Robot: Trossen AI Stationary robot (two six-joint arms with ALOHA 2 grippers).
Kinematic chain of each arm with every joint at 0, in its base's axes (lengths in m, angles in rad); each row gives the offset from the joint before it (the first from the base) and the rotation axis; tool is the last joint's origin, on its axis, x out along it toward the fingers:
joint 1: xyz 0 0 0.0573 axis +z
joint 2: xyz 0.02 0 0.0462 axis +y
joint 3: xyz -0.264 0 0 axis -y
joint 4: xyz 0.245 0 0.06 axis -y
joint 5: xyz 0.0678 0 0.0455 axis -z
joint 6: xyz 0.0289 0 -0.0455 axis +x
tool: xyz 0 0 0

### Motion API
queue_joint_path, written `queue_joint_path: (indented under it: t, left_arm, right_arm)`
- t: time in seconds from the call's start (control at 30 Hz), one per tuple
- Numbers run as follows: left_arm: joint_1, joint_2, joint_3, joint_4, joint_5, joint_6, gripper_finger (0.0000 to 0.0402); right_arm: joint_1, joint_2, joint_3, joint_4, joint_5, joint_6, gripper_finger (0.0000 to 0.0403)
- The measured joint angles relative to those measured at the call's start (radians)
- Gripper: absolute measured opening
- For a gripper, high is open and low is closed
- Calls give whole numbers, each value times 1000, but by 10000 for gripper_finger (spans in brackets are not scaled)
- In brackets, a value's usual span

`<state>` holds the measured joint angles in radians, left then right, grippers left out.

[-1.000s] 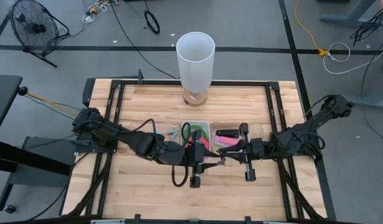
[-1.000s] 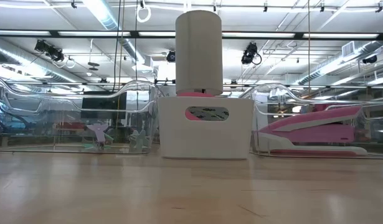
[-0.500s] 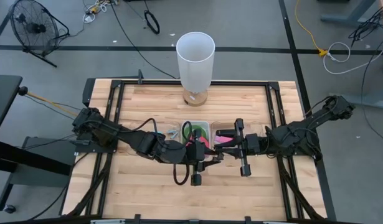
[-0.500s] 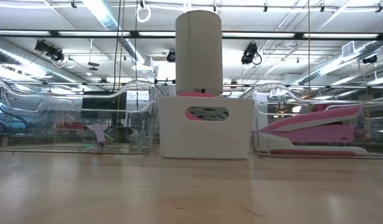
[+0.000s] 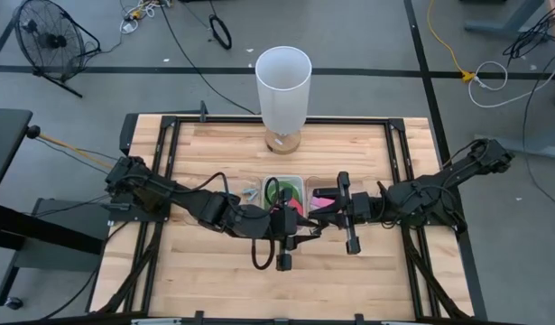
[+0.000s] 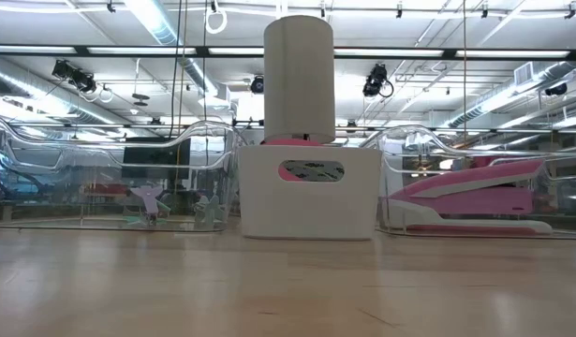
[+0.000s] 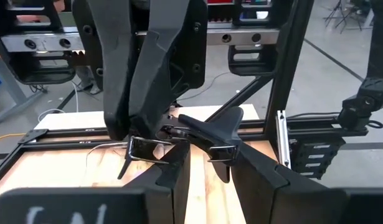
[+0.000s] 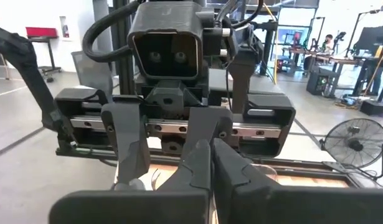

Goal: Pick and place Stapler, Stapler remover, tape
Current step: Put the black staple remover into the left transparent bin

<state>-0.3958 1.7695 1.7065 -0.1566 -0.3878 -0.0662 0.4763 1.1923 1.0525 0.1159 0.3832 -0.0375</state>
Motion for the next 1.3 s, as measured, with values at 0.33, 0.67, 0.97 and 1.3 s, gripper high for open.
queue_joint_path:
  t: [0.33, 0.67, 0.97, 1.3]
  left_arm:
    - [-2, 0, 0, -29, -8, -16, 39]
    - [-2, -3, 0, -61, -27, -34, 9]
    - [-1, -4, 3, -78, -29, -41, 7]
    - [0, -4, 3, -109, -37, -53, 5]
  right_arm:
    - [2, 35, 0, 2, -13, 25, 0]
    - [2, 38, -1, 0, -42, 27, 1]
    - [0, 6, -3, -5, -41, 20, 29]
    - [0, -46, -3, -22, -87, 30, 107]
